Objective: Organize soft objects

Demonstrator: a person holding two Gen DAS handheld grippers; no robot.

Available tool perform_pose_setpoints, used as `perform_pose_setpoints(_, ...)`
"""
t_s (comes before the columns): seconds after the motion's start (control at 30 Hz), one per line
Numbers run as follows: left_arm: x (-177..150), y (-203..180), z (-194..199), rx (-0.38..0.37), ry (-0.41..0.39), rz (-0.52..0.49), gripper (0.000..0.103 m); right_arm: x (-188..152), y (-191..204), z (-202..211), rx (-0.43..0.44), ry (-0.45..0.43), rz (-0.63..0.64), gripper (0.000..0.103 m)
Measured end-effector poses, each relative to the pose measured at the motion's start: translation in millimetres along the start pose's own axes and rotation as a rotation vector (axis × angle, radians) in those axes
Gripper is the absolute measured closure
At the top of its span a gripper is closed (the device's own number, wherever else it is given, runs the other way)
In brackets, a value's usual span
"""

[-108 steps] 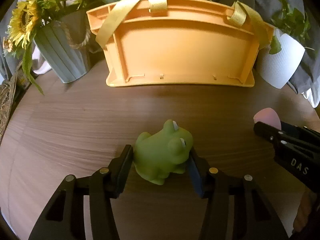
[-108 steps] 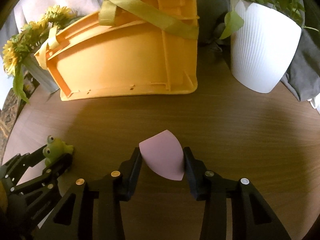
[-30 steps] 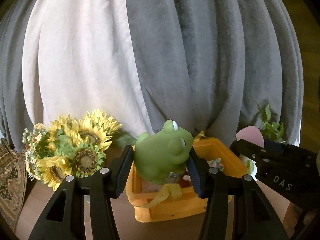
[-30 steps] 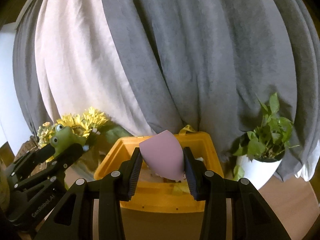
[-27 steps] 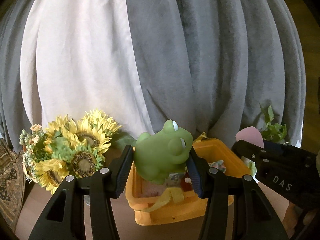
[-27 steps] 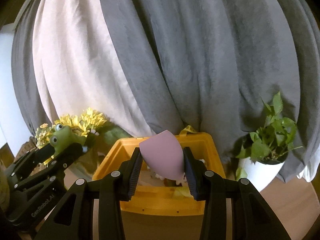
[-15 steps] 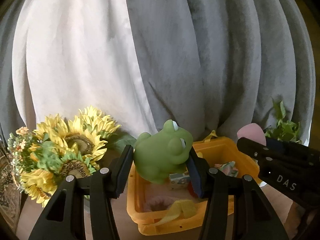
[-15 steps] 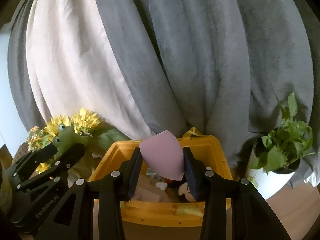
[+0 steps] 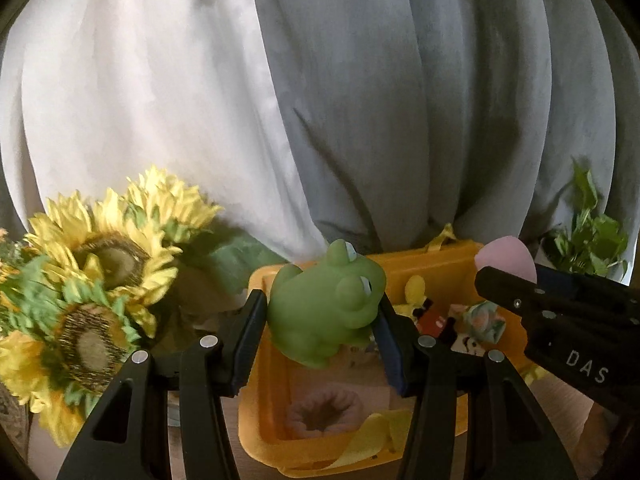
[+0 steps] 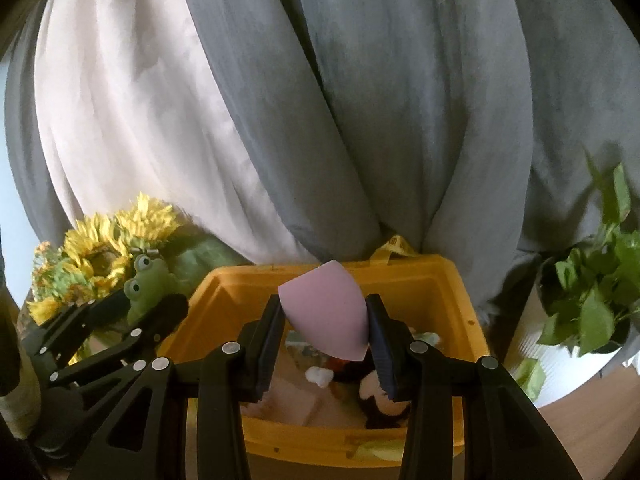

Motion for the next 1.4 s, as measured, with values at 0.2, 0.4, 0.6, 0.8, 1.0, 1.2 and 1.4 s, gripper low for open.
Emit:
perform_pose_setpoints(0.2,-14,-4,-21,-0.019,0.046,-0.017,0.051,-15,-4,-16,0.005,0.058,-0.016,0.061)
perform_pose_setpoints(0.4,-26,-7,-30,-0.035,0.089,-0.023,0.051,-26,-8,-27,0.004,0.102,-0.029,0.061)
perform_pose_setpoints(0.6,-34,-10,-38,-0.041,0.117,-0.01,0.047,-34,-14,-32,-0.005,0.128,-0.054,0.053)
perform_pose_setpoints(0.8,-30,-12,-31,-0.029,0.103,-0.023,0.041,-33,-21,-27,-0.026,0.121,-0.065,0.047)
perform_pose_setpoints(1.0,-24,-6,-7,0.014,0.076,-0.016,0.036,-31,-21,-12,-0.051,0.103,-0.053,0.047)
perform_pose_setpoints(1.2,-21,-1,33,0.045,0.049,0.012,0.03,-28,-13,19,-0.081,0.066,-0.021,0.039)
perform_pose_setpoints(1.4,-17,2,86,0.11,-0.022,-0.02,0.022,-27,-2,66,-0.099,0.023,0.001,0.031)
Point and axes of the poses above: each gripper's, at about its wrist camera, not at the fingertips, and z roughly against the way its jaws point, y to its left, x to its top, the point moved 6 cm from there along -z, roughly the way its jaws point, and after that the axes turned 6 degrees about -y, right-handed, at the moved point
